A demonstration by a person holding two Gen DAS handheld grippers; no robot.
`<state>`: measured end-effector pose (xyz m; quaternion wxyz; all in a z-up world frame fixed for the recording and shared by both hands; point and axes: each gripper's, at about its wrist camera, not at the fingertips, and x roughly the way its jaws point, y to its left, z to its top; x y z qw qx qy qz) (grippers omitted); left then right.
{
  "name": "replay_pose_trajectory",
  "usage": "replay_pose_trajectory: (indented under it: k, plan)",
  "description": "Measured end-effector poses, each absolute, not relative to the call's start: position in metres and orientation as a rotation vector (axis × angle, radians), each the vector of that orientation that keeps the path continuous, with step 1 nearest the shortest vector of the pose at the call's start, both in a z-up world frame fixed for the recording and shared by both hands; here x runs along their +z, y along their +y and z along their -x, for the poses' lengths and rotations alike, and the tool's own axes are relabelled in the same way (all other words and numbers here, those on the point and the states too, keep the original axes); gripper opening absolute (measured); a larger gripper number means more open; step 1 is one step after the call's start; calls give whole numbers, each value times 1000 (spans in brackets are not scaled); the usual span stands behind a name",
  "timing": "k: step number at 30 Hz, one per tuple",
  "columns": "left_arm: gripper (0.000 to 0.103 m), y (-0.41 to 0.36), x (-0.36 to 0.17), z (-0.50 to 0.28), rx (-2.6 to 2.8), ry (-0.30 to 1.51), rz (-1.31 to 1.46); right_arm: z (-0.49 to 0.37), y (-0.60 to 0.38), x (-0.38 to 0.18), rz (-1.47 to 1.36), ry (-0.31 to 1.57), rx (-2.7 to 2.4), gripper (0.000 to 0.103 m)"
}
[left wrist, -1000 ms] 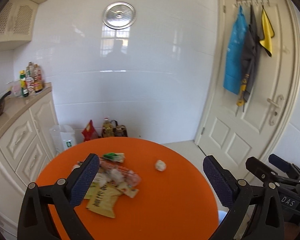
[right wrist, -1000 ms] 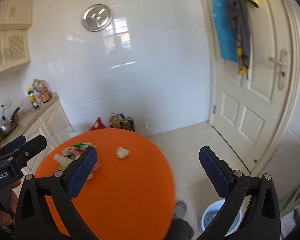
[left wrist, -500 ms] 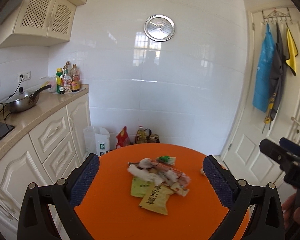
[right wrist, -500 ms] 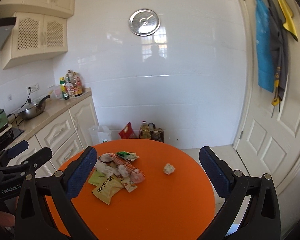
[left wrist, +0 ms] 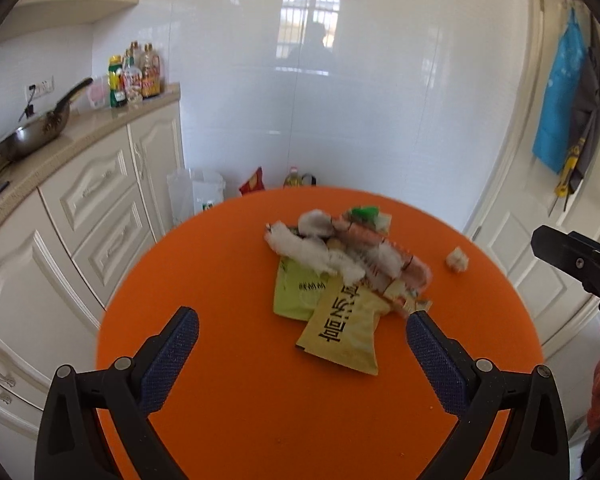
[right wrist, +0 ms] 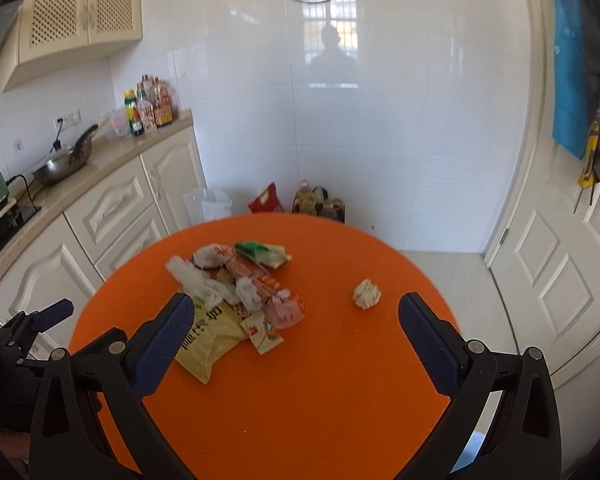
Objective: Collect trash
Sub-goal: 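Grasp the yellow snack wrapper with the left gripper while the right gripper grasps the small juice box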
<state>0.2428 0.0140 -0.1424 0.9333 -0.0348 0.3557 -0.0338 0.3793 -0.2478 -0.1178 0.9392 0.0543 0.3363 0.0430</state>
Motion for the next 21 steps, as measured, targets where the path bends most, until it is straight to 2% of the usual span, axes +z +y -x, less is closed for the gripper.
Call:
replay_pose_trajectory:
  k: [6,10,11,12,13,14,15,16,18,21]
  plan:
    - [102,-26,-163,-320,-96,813,-2,-400,-257,-153,-136,779,102,103]
    - [96,-49,-184,-380,-102,898,-58,-410,-265,-168,-152,814,93,102]
    - [84,-54,-190,-392,-110,922,-60,-412,-267,-172,-156,822,93,102]
    - [67,-59,-194,-405,-128,947,-51,-414,-266,-174,-159,830,94,102]
    - [61,-61,-199,-415,-143,970,-35,-416,-267,-179,-160,842,96,102]
    - [60,-63,-200,-421,-142,956,-33,-418,-267,-183,-159,851,98,102]
    - [53,-64,-200,-427,-159,952,-24,-420,-266,-187,-159,860,103,101]
    - [52,-64,-201,-434,-167,954,-14,-422,-265,-190,-160,870,110,100]
    - [40,-62,-200,-440,-185,952,-3,-427,-262,-197,-164,887,127,98]
    - [36,-61,-200,-444,-210,954,10,-431,-253,-206,-155,906,160,94]
